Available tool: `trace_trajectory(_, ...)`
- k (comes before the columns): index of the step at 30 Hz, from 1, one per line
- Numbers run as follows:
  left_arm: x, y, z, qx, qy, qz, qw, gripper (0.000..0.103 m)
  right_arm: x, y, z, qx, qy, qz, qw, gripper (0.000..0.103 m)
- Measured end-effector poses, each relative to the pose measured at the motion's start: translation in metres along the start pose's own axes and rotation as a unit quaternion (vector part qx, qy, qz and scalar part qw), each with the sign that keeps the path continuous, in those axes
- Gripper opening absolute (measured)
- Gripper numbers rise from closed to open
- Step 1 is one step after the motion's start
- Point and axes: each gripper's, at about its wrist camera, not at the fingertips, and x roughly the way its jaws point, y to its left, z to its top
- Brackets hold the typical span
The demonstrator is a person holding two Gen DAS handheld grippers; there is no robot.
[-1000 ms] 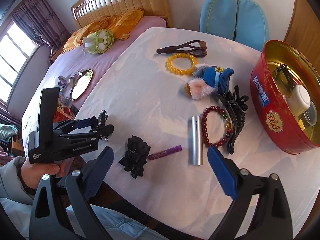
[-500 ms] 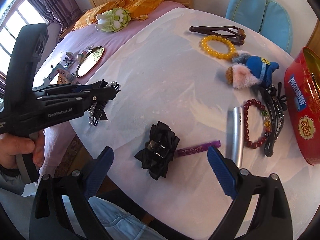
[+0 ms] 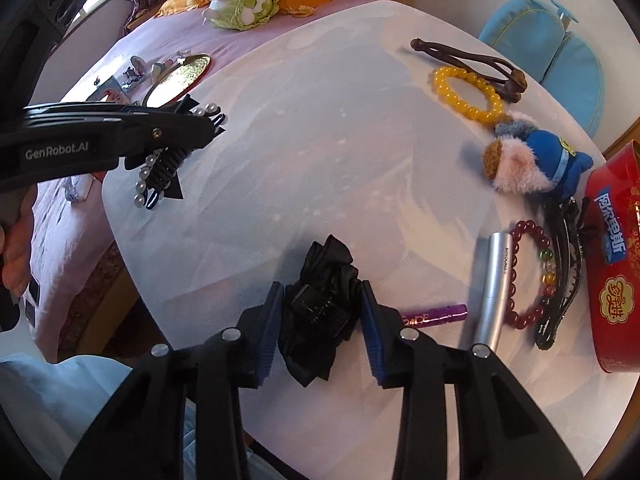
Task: Organize jewelry
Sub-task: 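Grasp the black fabric bow with the right tool while the left tool grasps the pearl-studded black bow, then lower both black bows into the red tin and open both tools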
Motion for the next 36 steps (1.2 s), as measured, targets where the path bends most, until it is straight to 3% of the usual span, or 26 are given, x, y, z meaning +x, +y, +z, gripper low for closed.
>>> trace_trajectory(6, -0.005, -0.032, 0.015, 0.024, -0.012, -0.009, 0.9996, 0.026, -0.051, -0.033, -0.004, 0.031, -0.064, -0.001, 0.997, 0.038)
trace_trajectory(10, -0.003, -0.076, 0.028, 0.058, -0.020, -0.023, 0.9979, 0.026, -0.088, -0.070, -0.025, 0.067, -0.102, -0.018, 0.992, 0.038)
trace_trajectory(19, 0.002, -0.209, 0.064, 0.139, -0.047, -0.067, 0.9870, 0.026, -0.169, -0.188, -0.113, 0.180, -0.173, -0.090, 0.964, 0.038)
trace_trajectory(22, 0.011, -0.247, 0.074, 0.164, -0.042, -0.082, 0.9822, 0.026, -0.180, -0.224, -0.125, 0.212, -0.180, -0.107, 0.954, 0.038)
trace_trajectory(25, 0.025, -0.279, 0.089, 0.193, -0.035, -0.089, 0.9765, 0.026, -0.184, -0.252, -0.123, 0.234, -0.189, -0.109, 0.948, 0.038)
trace_trajectory(30, 0.062, -0.318, 0.129, 0.250, -0.023, -0.094, 0.9633, 0.026, -0.173, -0.303, -0.089, 0.259, -0.187, -0.110, 0.941, 0.038)
trace_trajectory(33, 0.089, -0.336, 0.155, 0.285, -0.017, -0.090, 0.9543, 0.026, -0.156, -0.339, -0.060, 0.275, -0.169, -0.102, 0.941, 0.038)
trace_trajectory(36, 0.118, -0.345, 0.173, 0.296, 0.003, -0.088, 0.9511, 0.026, -0.134, -0.369, -0.024, 0.268, -0.145, -0.108, 0.946, 0.038)
